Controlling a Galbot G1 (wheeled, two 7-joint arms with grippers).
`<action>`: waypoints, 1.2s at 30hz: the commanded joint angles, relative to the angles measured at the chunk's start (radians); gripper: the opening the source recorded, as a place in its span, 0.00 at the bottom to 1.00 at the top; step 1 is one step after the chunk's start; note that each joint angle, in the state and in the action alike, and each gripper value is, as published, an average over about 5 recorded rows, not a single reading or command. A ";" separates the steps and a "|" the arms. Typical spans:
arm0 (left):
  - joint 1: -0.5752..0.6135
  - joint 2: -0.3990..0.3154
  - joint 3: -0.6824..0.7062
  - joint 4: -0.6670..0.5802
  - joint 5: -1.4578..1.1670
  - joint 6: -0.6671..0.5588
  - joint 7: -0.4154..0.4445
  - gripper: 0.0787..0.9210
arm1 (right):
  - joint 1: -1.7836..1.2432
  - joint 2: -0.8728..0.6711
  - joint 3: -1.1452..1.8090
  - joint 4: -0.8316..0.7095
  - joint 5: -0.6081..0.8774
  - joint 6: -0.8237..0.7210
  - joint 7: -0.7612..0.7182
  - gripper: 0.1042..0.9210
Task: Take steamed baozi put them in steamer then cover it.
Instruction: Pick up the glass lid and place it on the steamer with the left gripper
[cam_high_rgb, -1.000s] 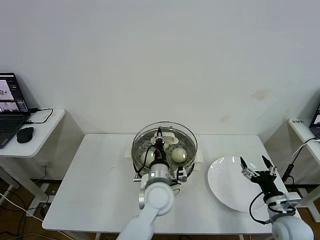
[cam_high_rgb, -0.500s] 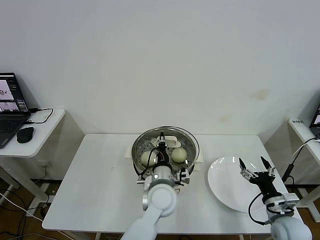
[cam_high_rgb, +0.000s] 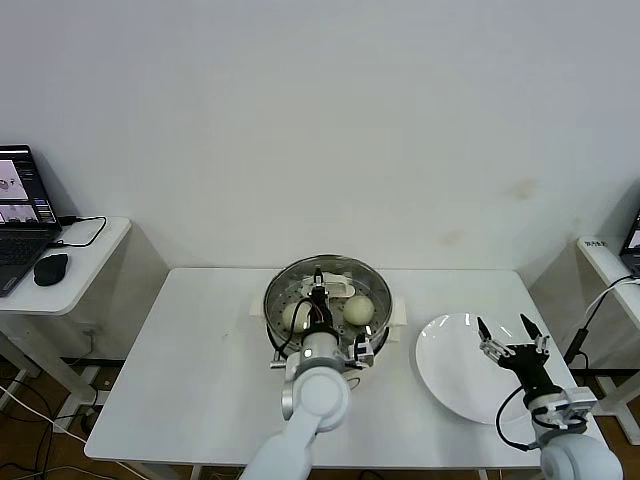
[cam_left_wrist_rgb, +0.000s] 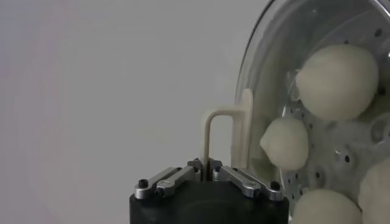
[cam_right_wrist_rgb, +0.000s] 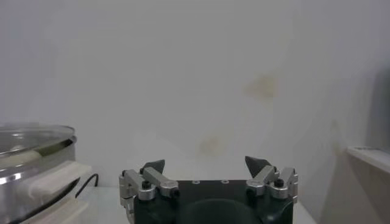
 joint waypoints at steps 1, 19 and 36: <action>0.000 -0.003 -0.003 0.010 -0.005 -0.001 -0.010 0.07 | 0.000 0.002 -0.001 -0.001 -0.001 0.003 -0.001 0.88; 0.012 -0.002 -0.011 0.030 -0.012 -0.016 -0.049 0.07 | -0.006 0.003 0.001 -0.002 -0.002 0.011 -0.006 0.88; 0.030 0.014 -0.004 -0.033 -0.016 -0.027 -0.040 0.16 | -0.005 0.006 0.001 -0.002 -0.004 0.011 -0.008 0.88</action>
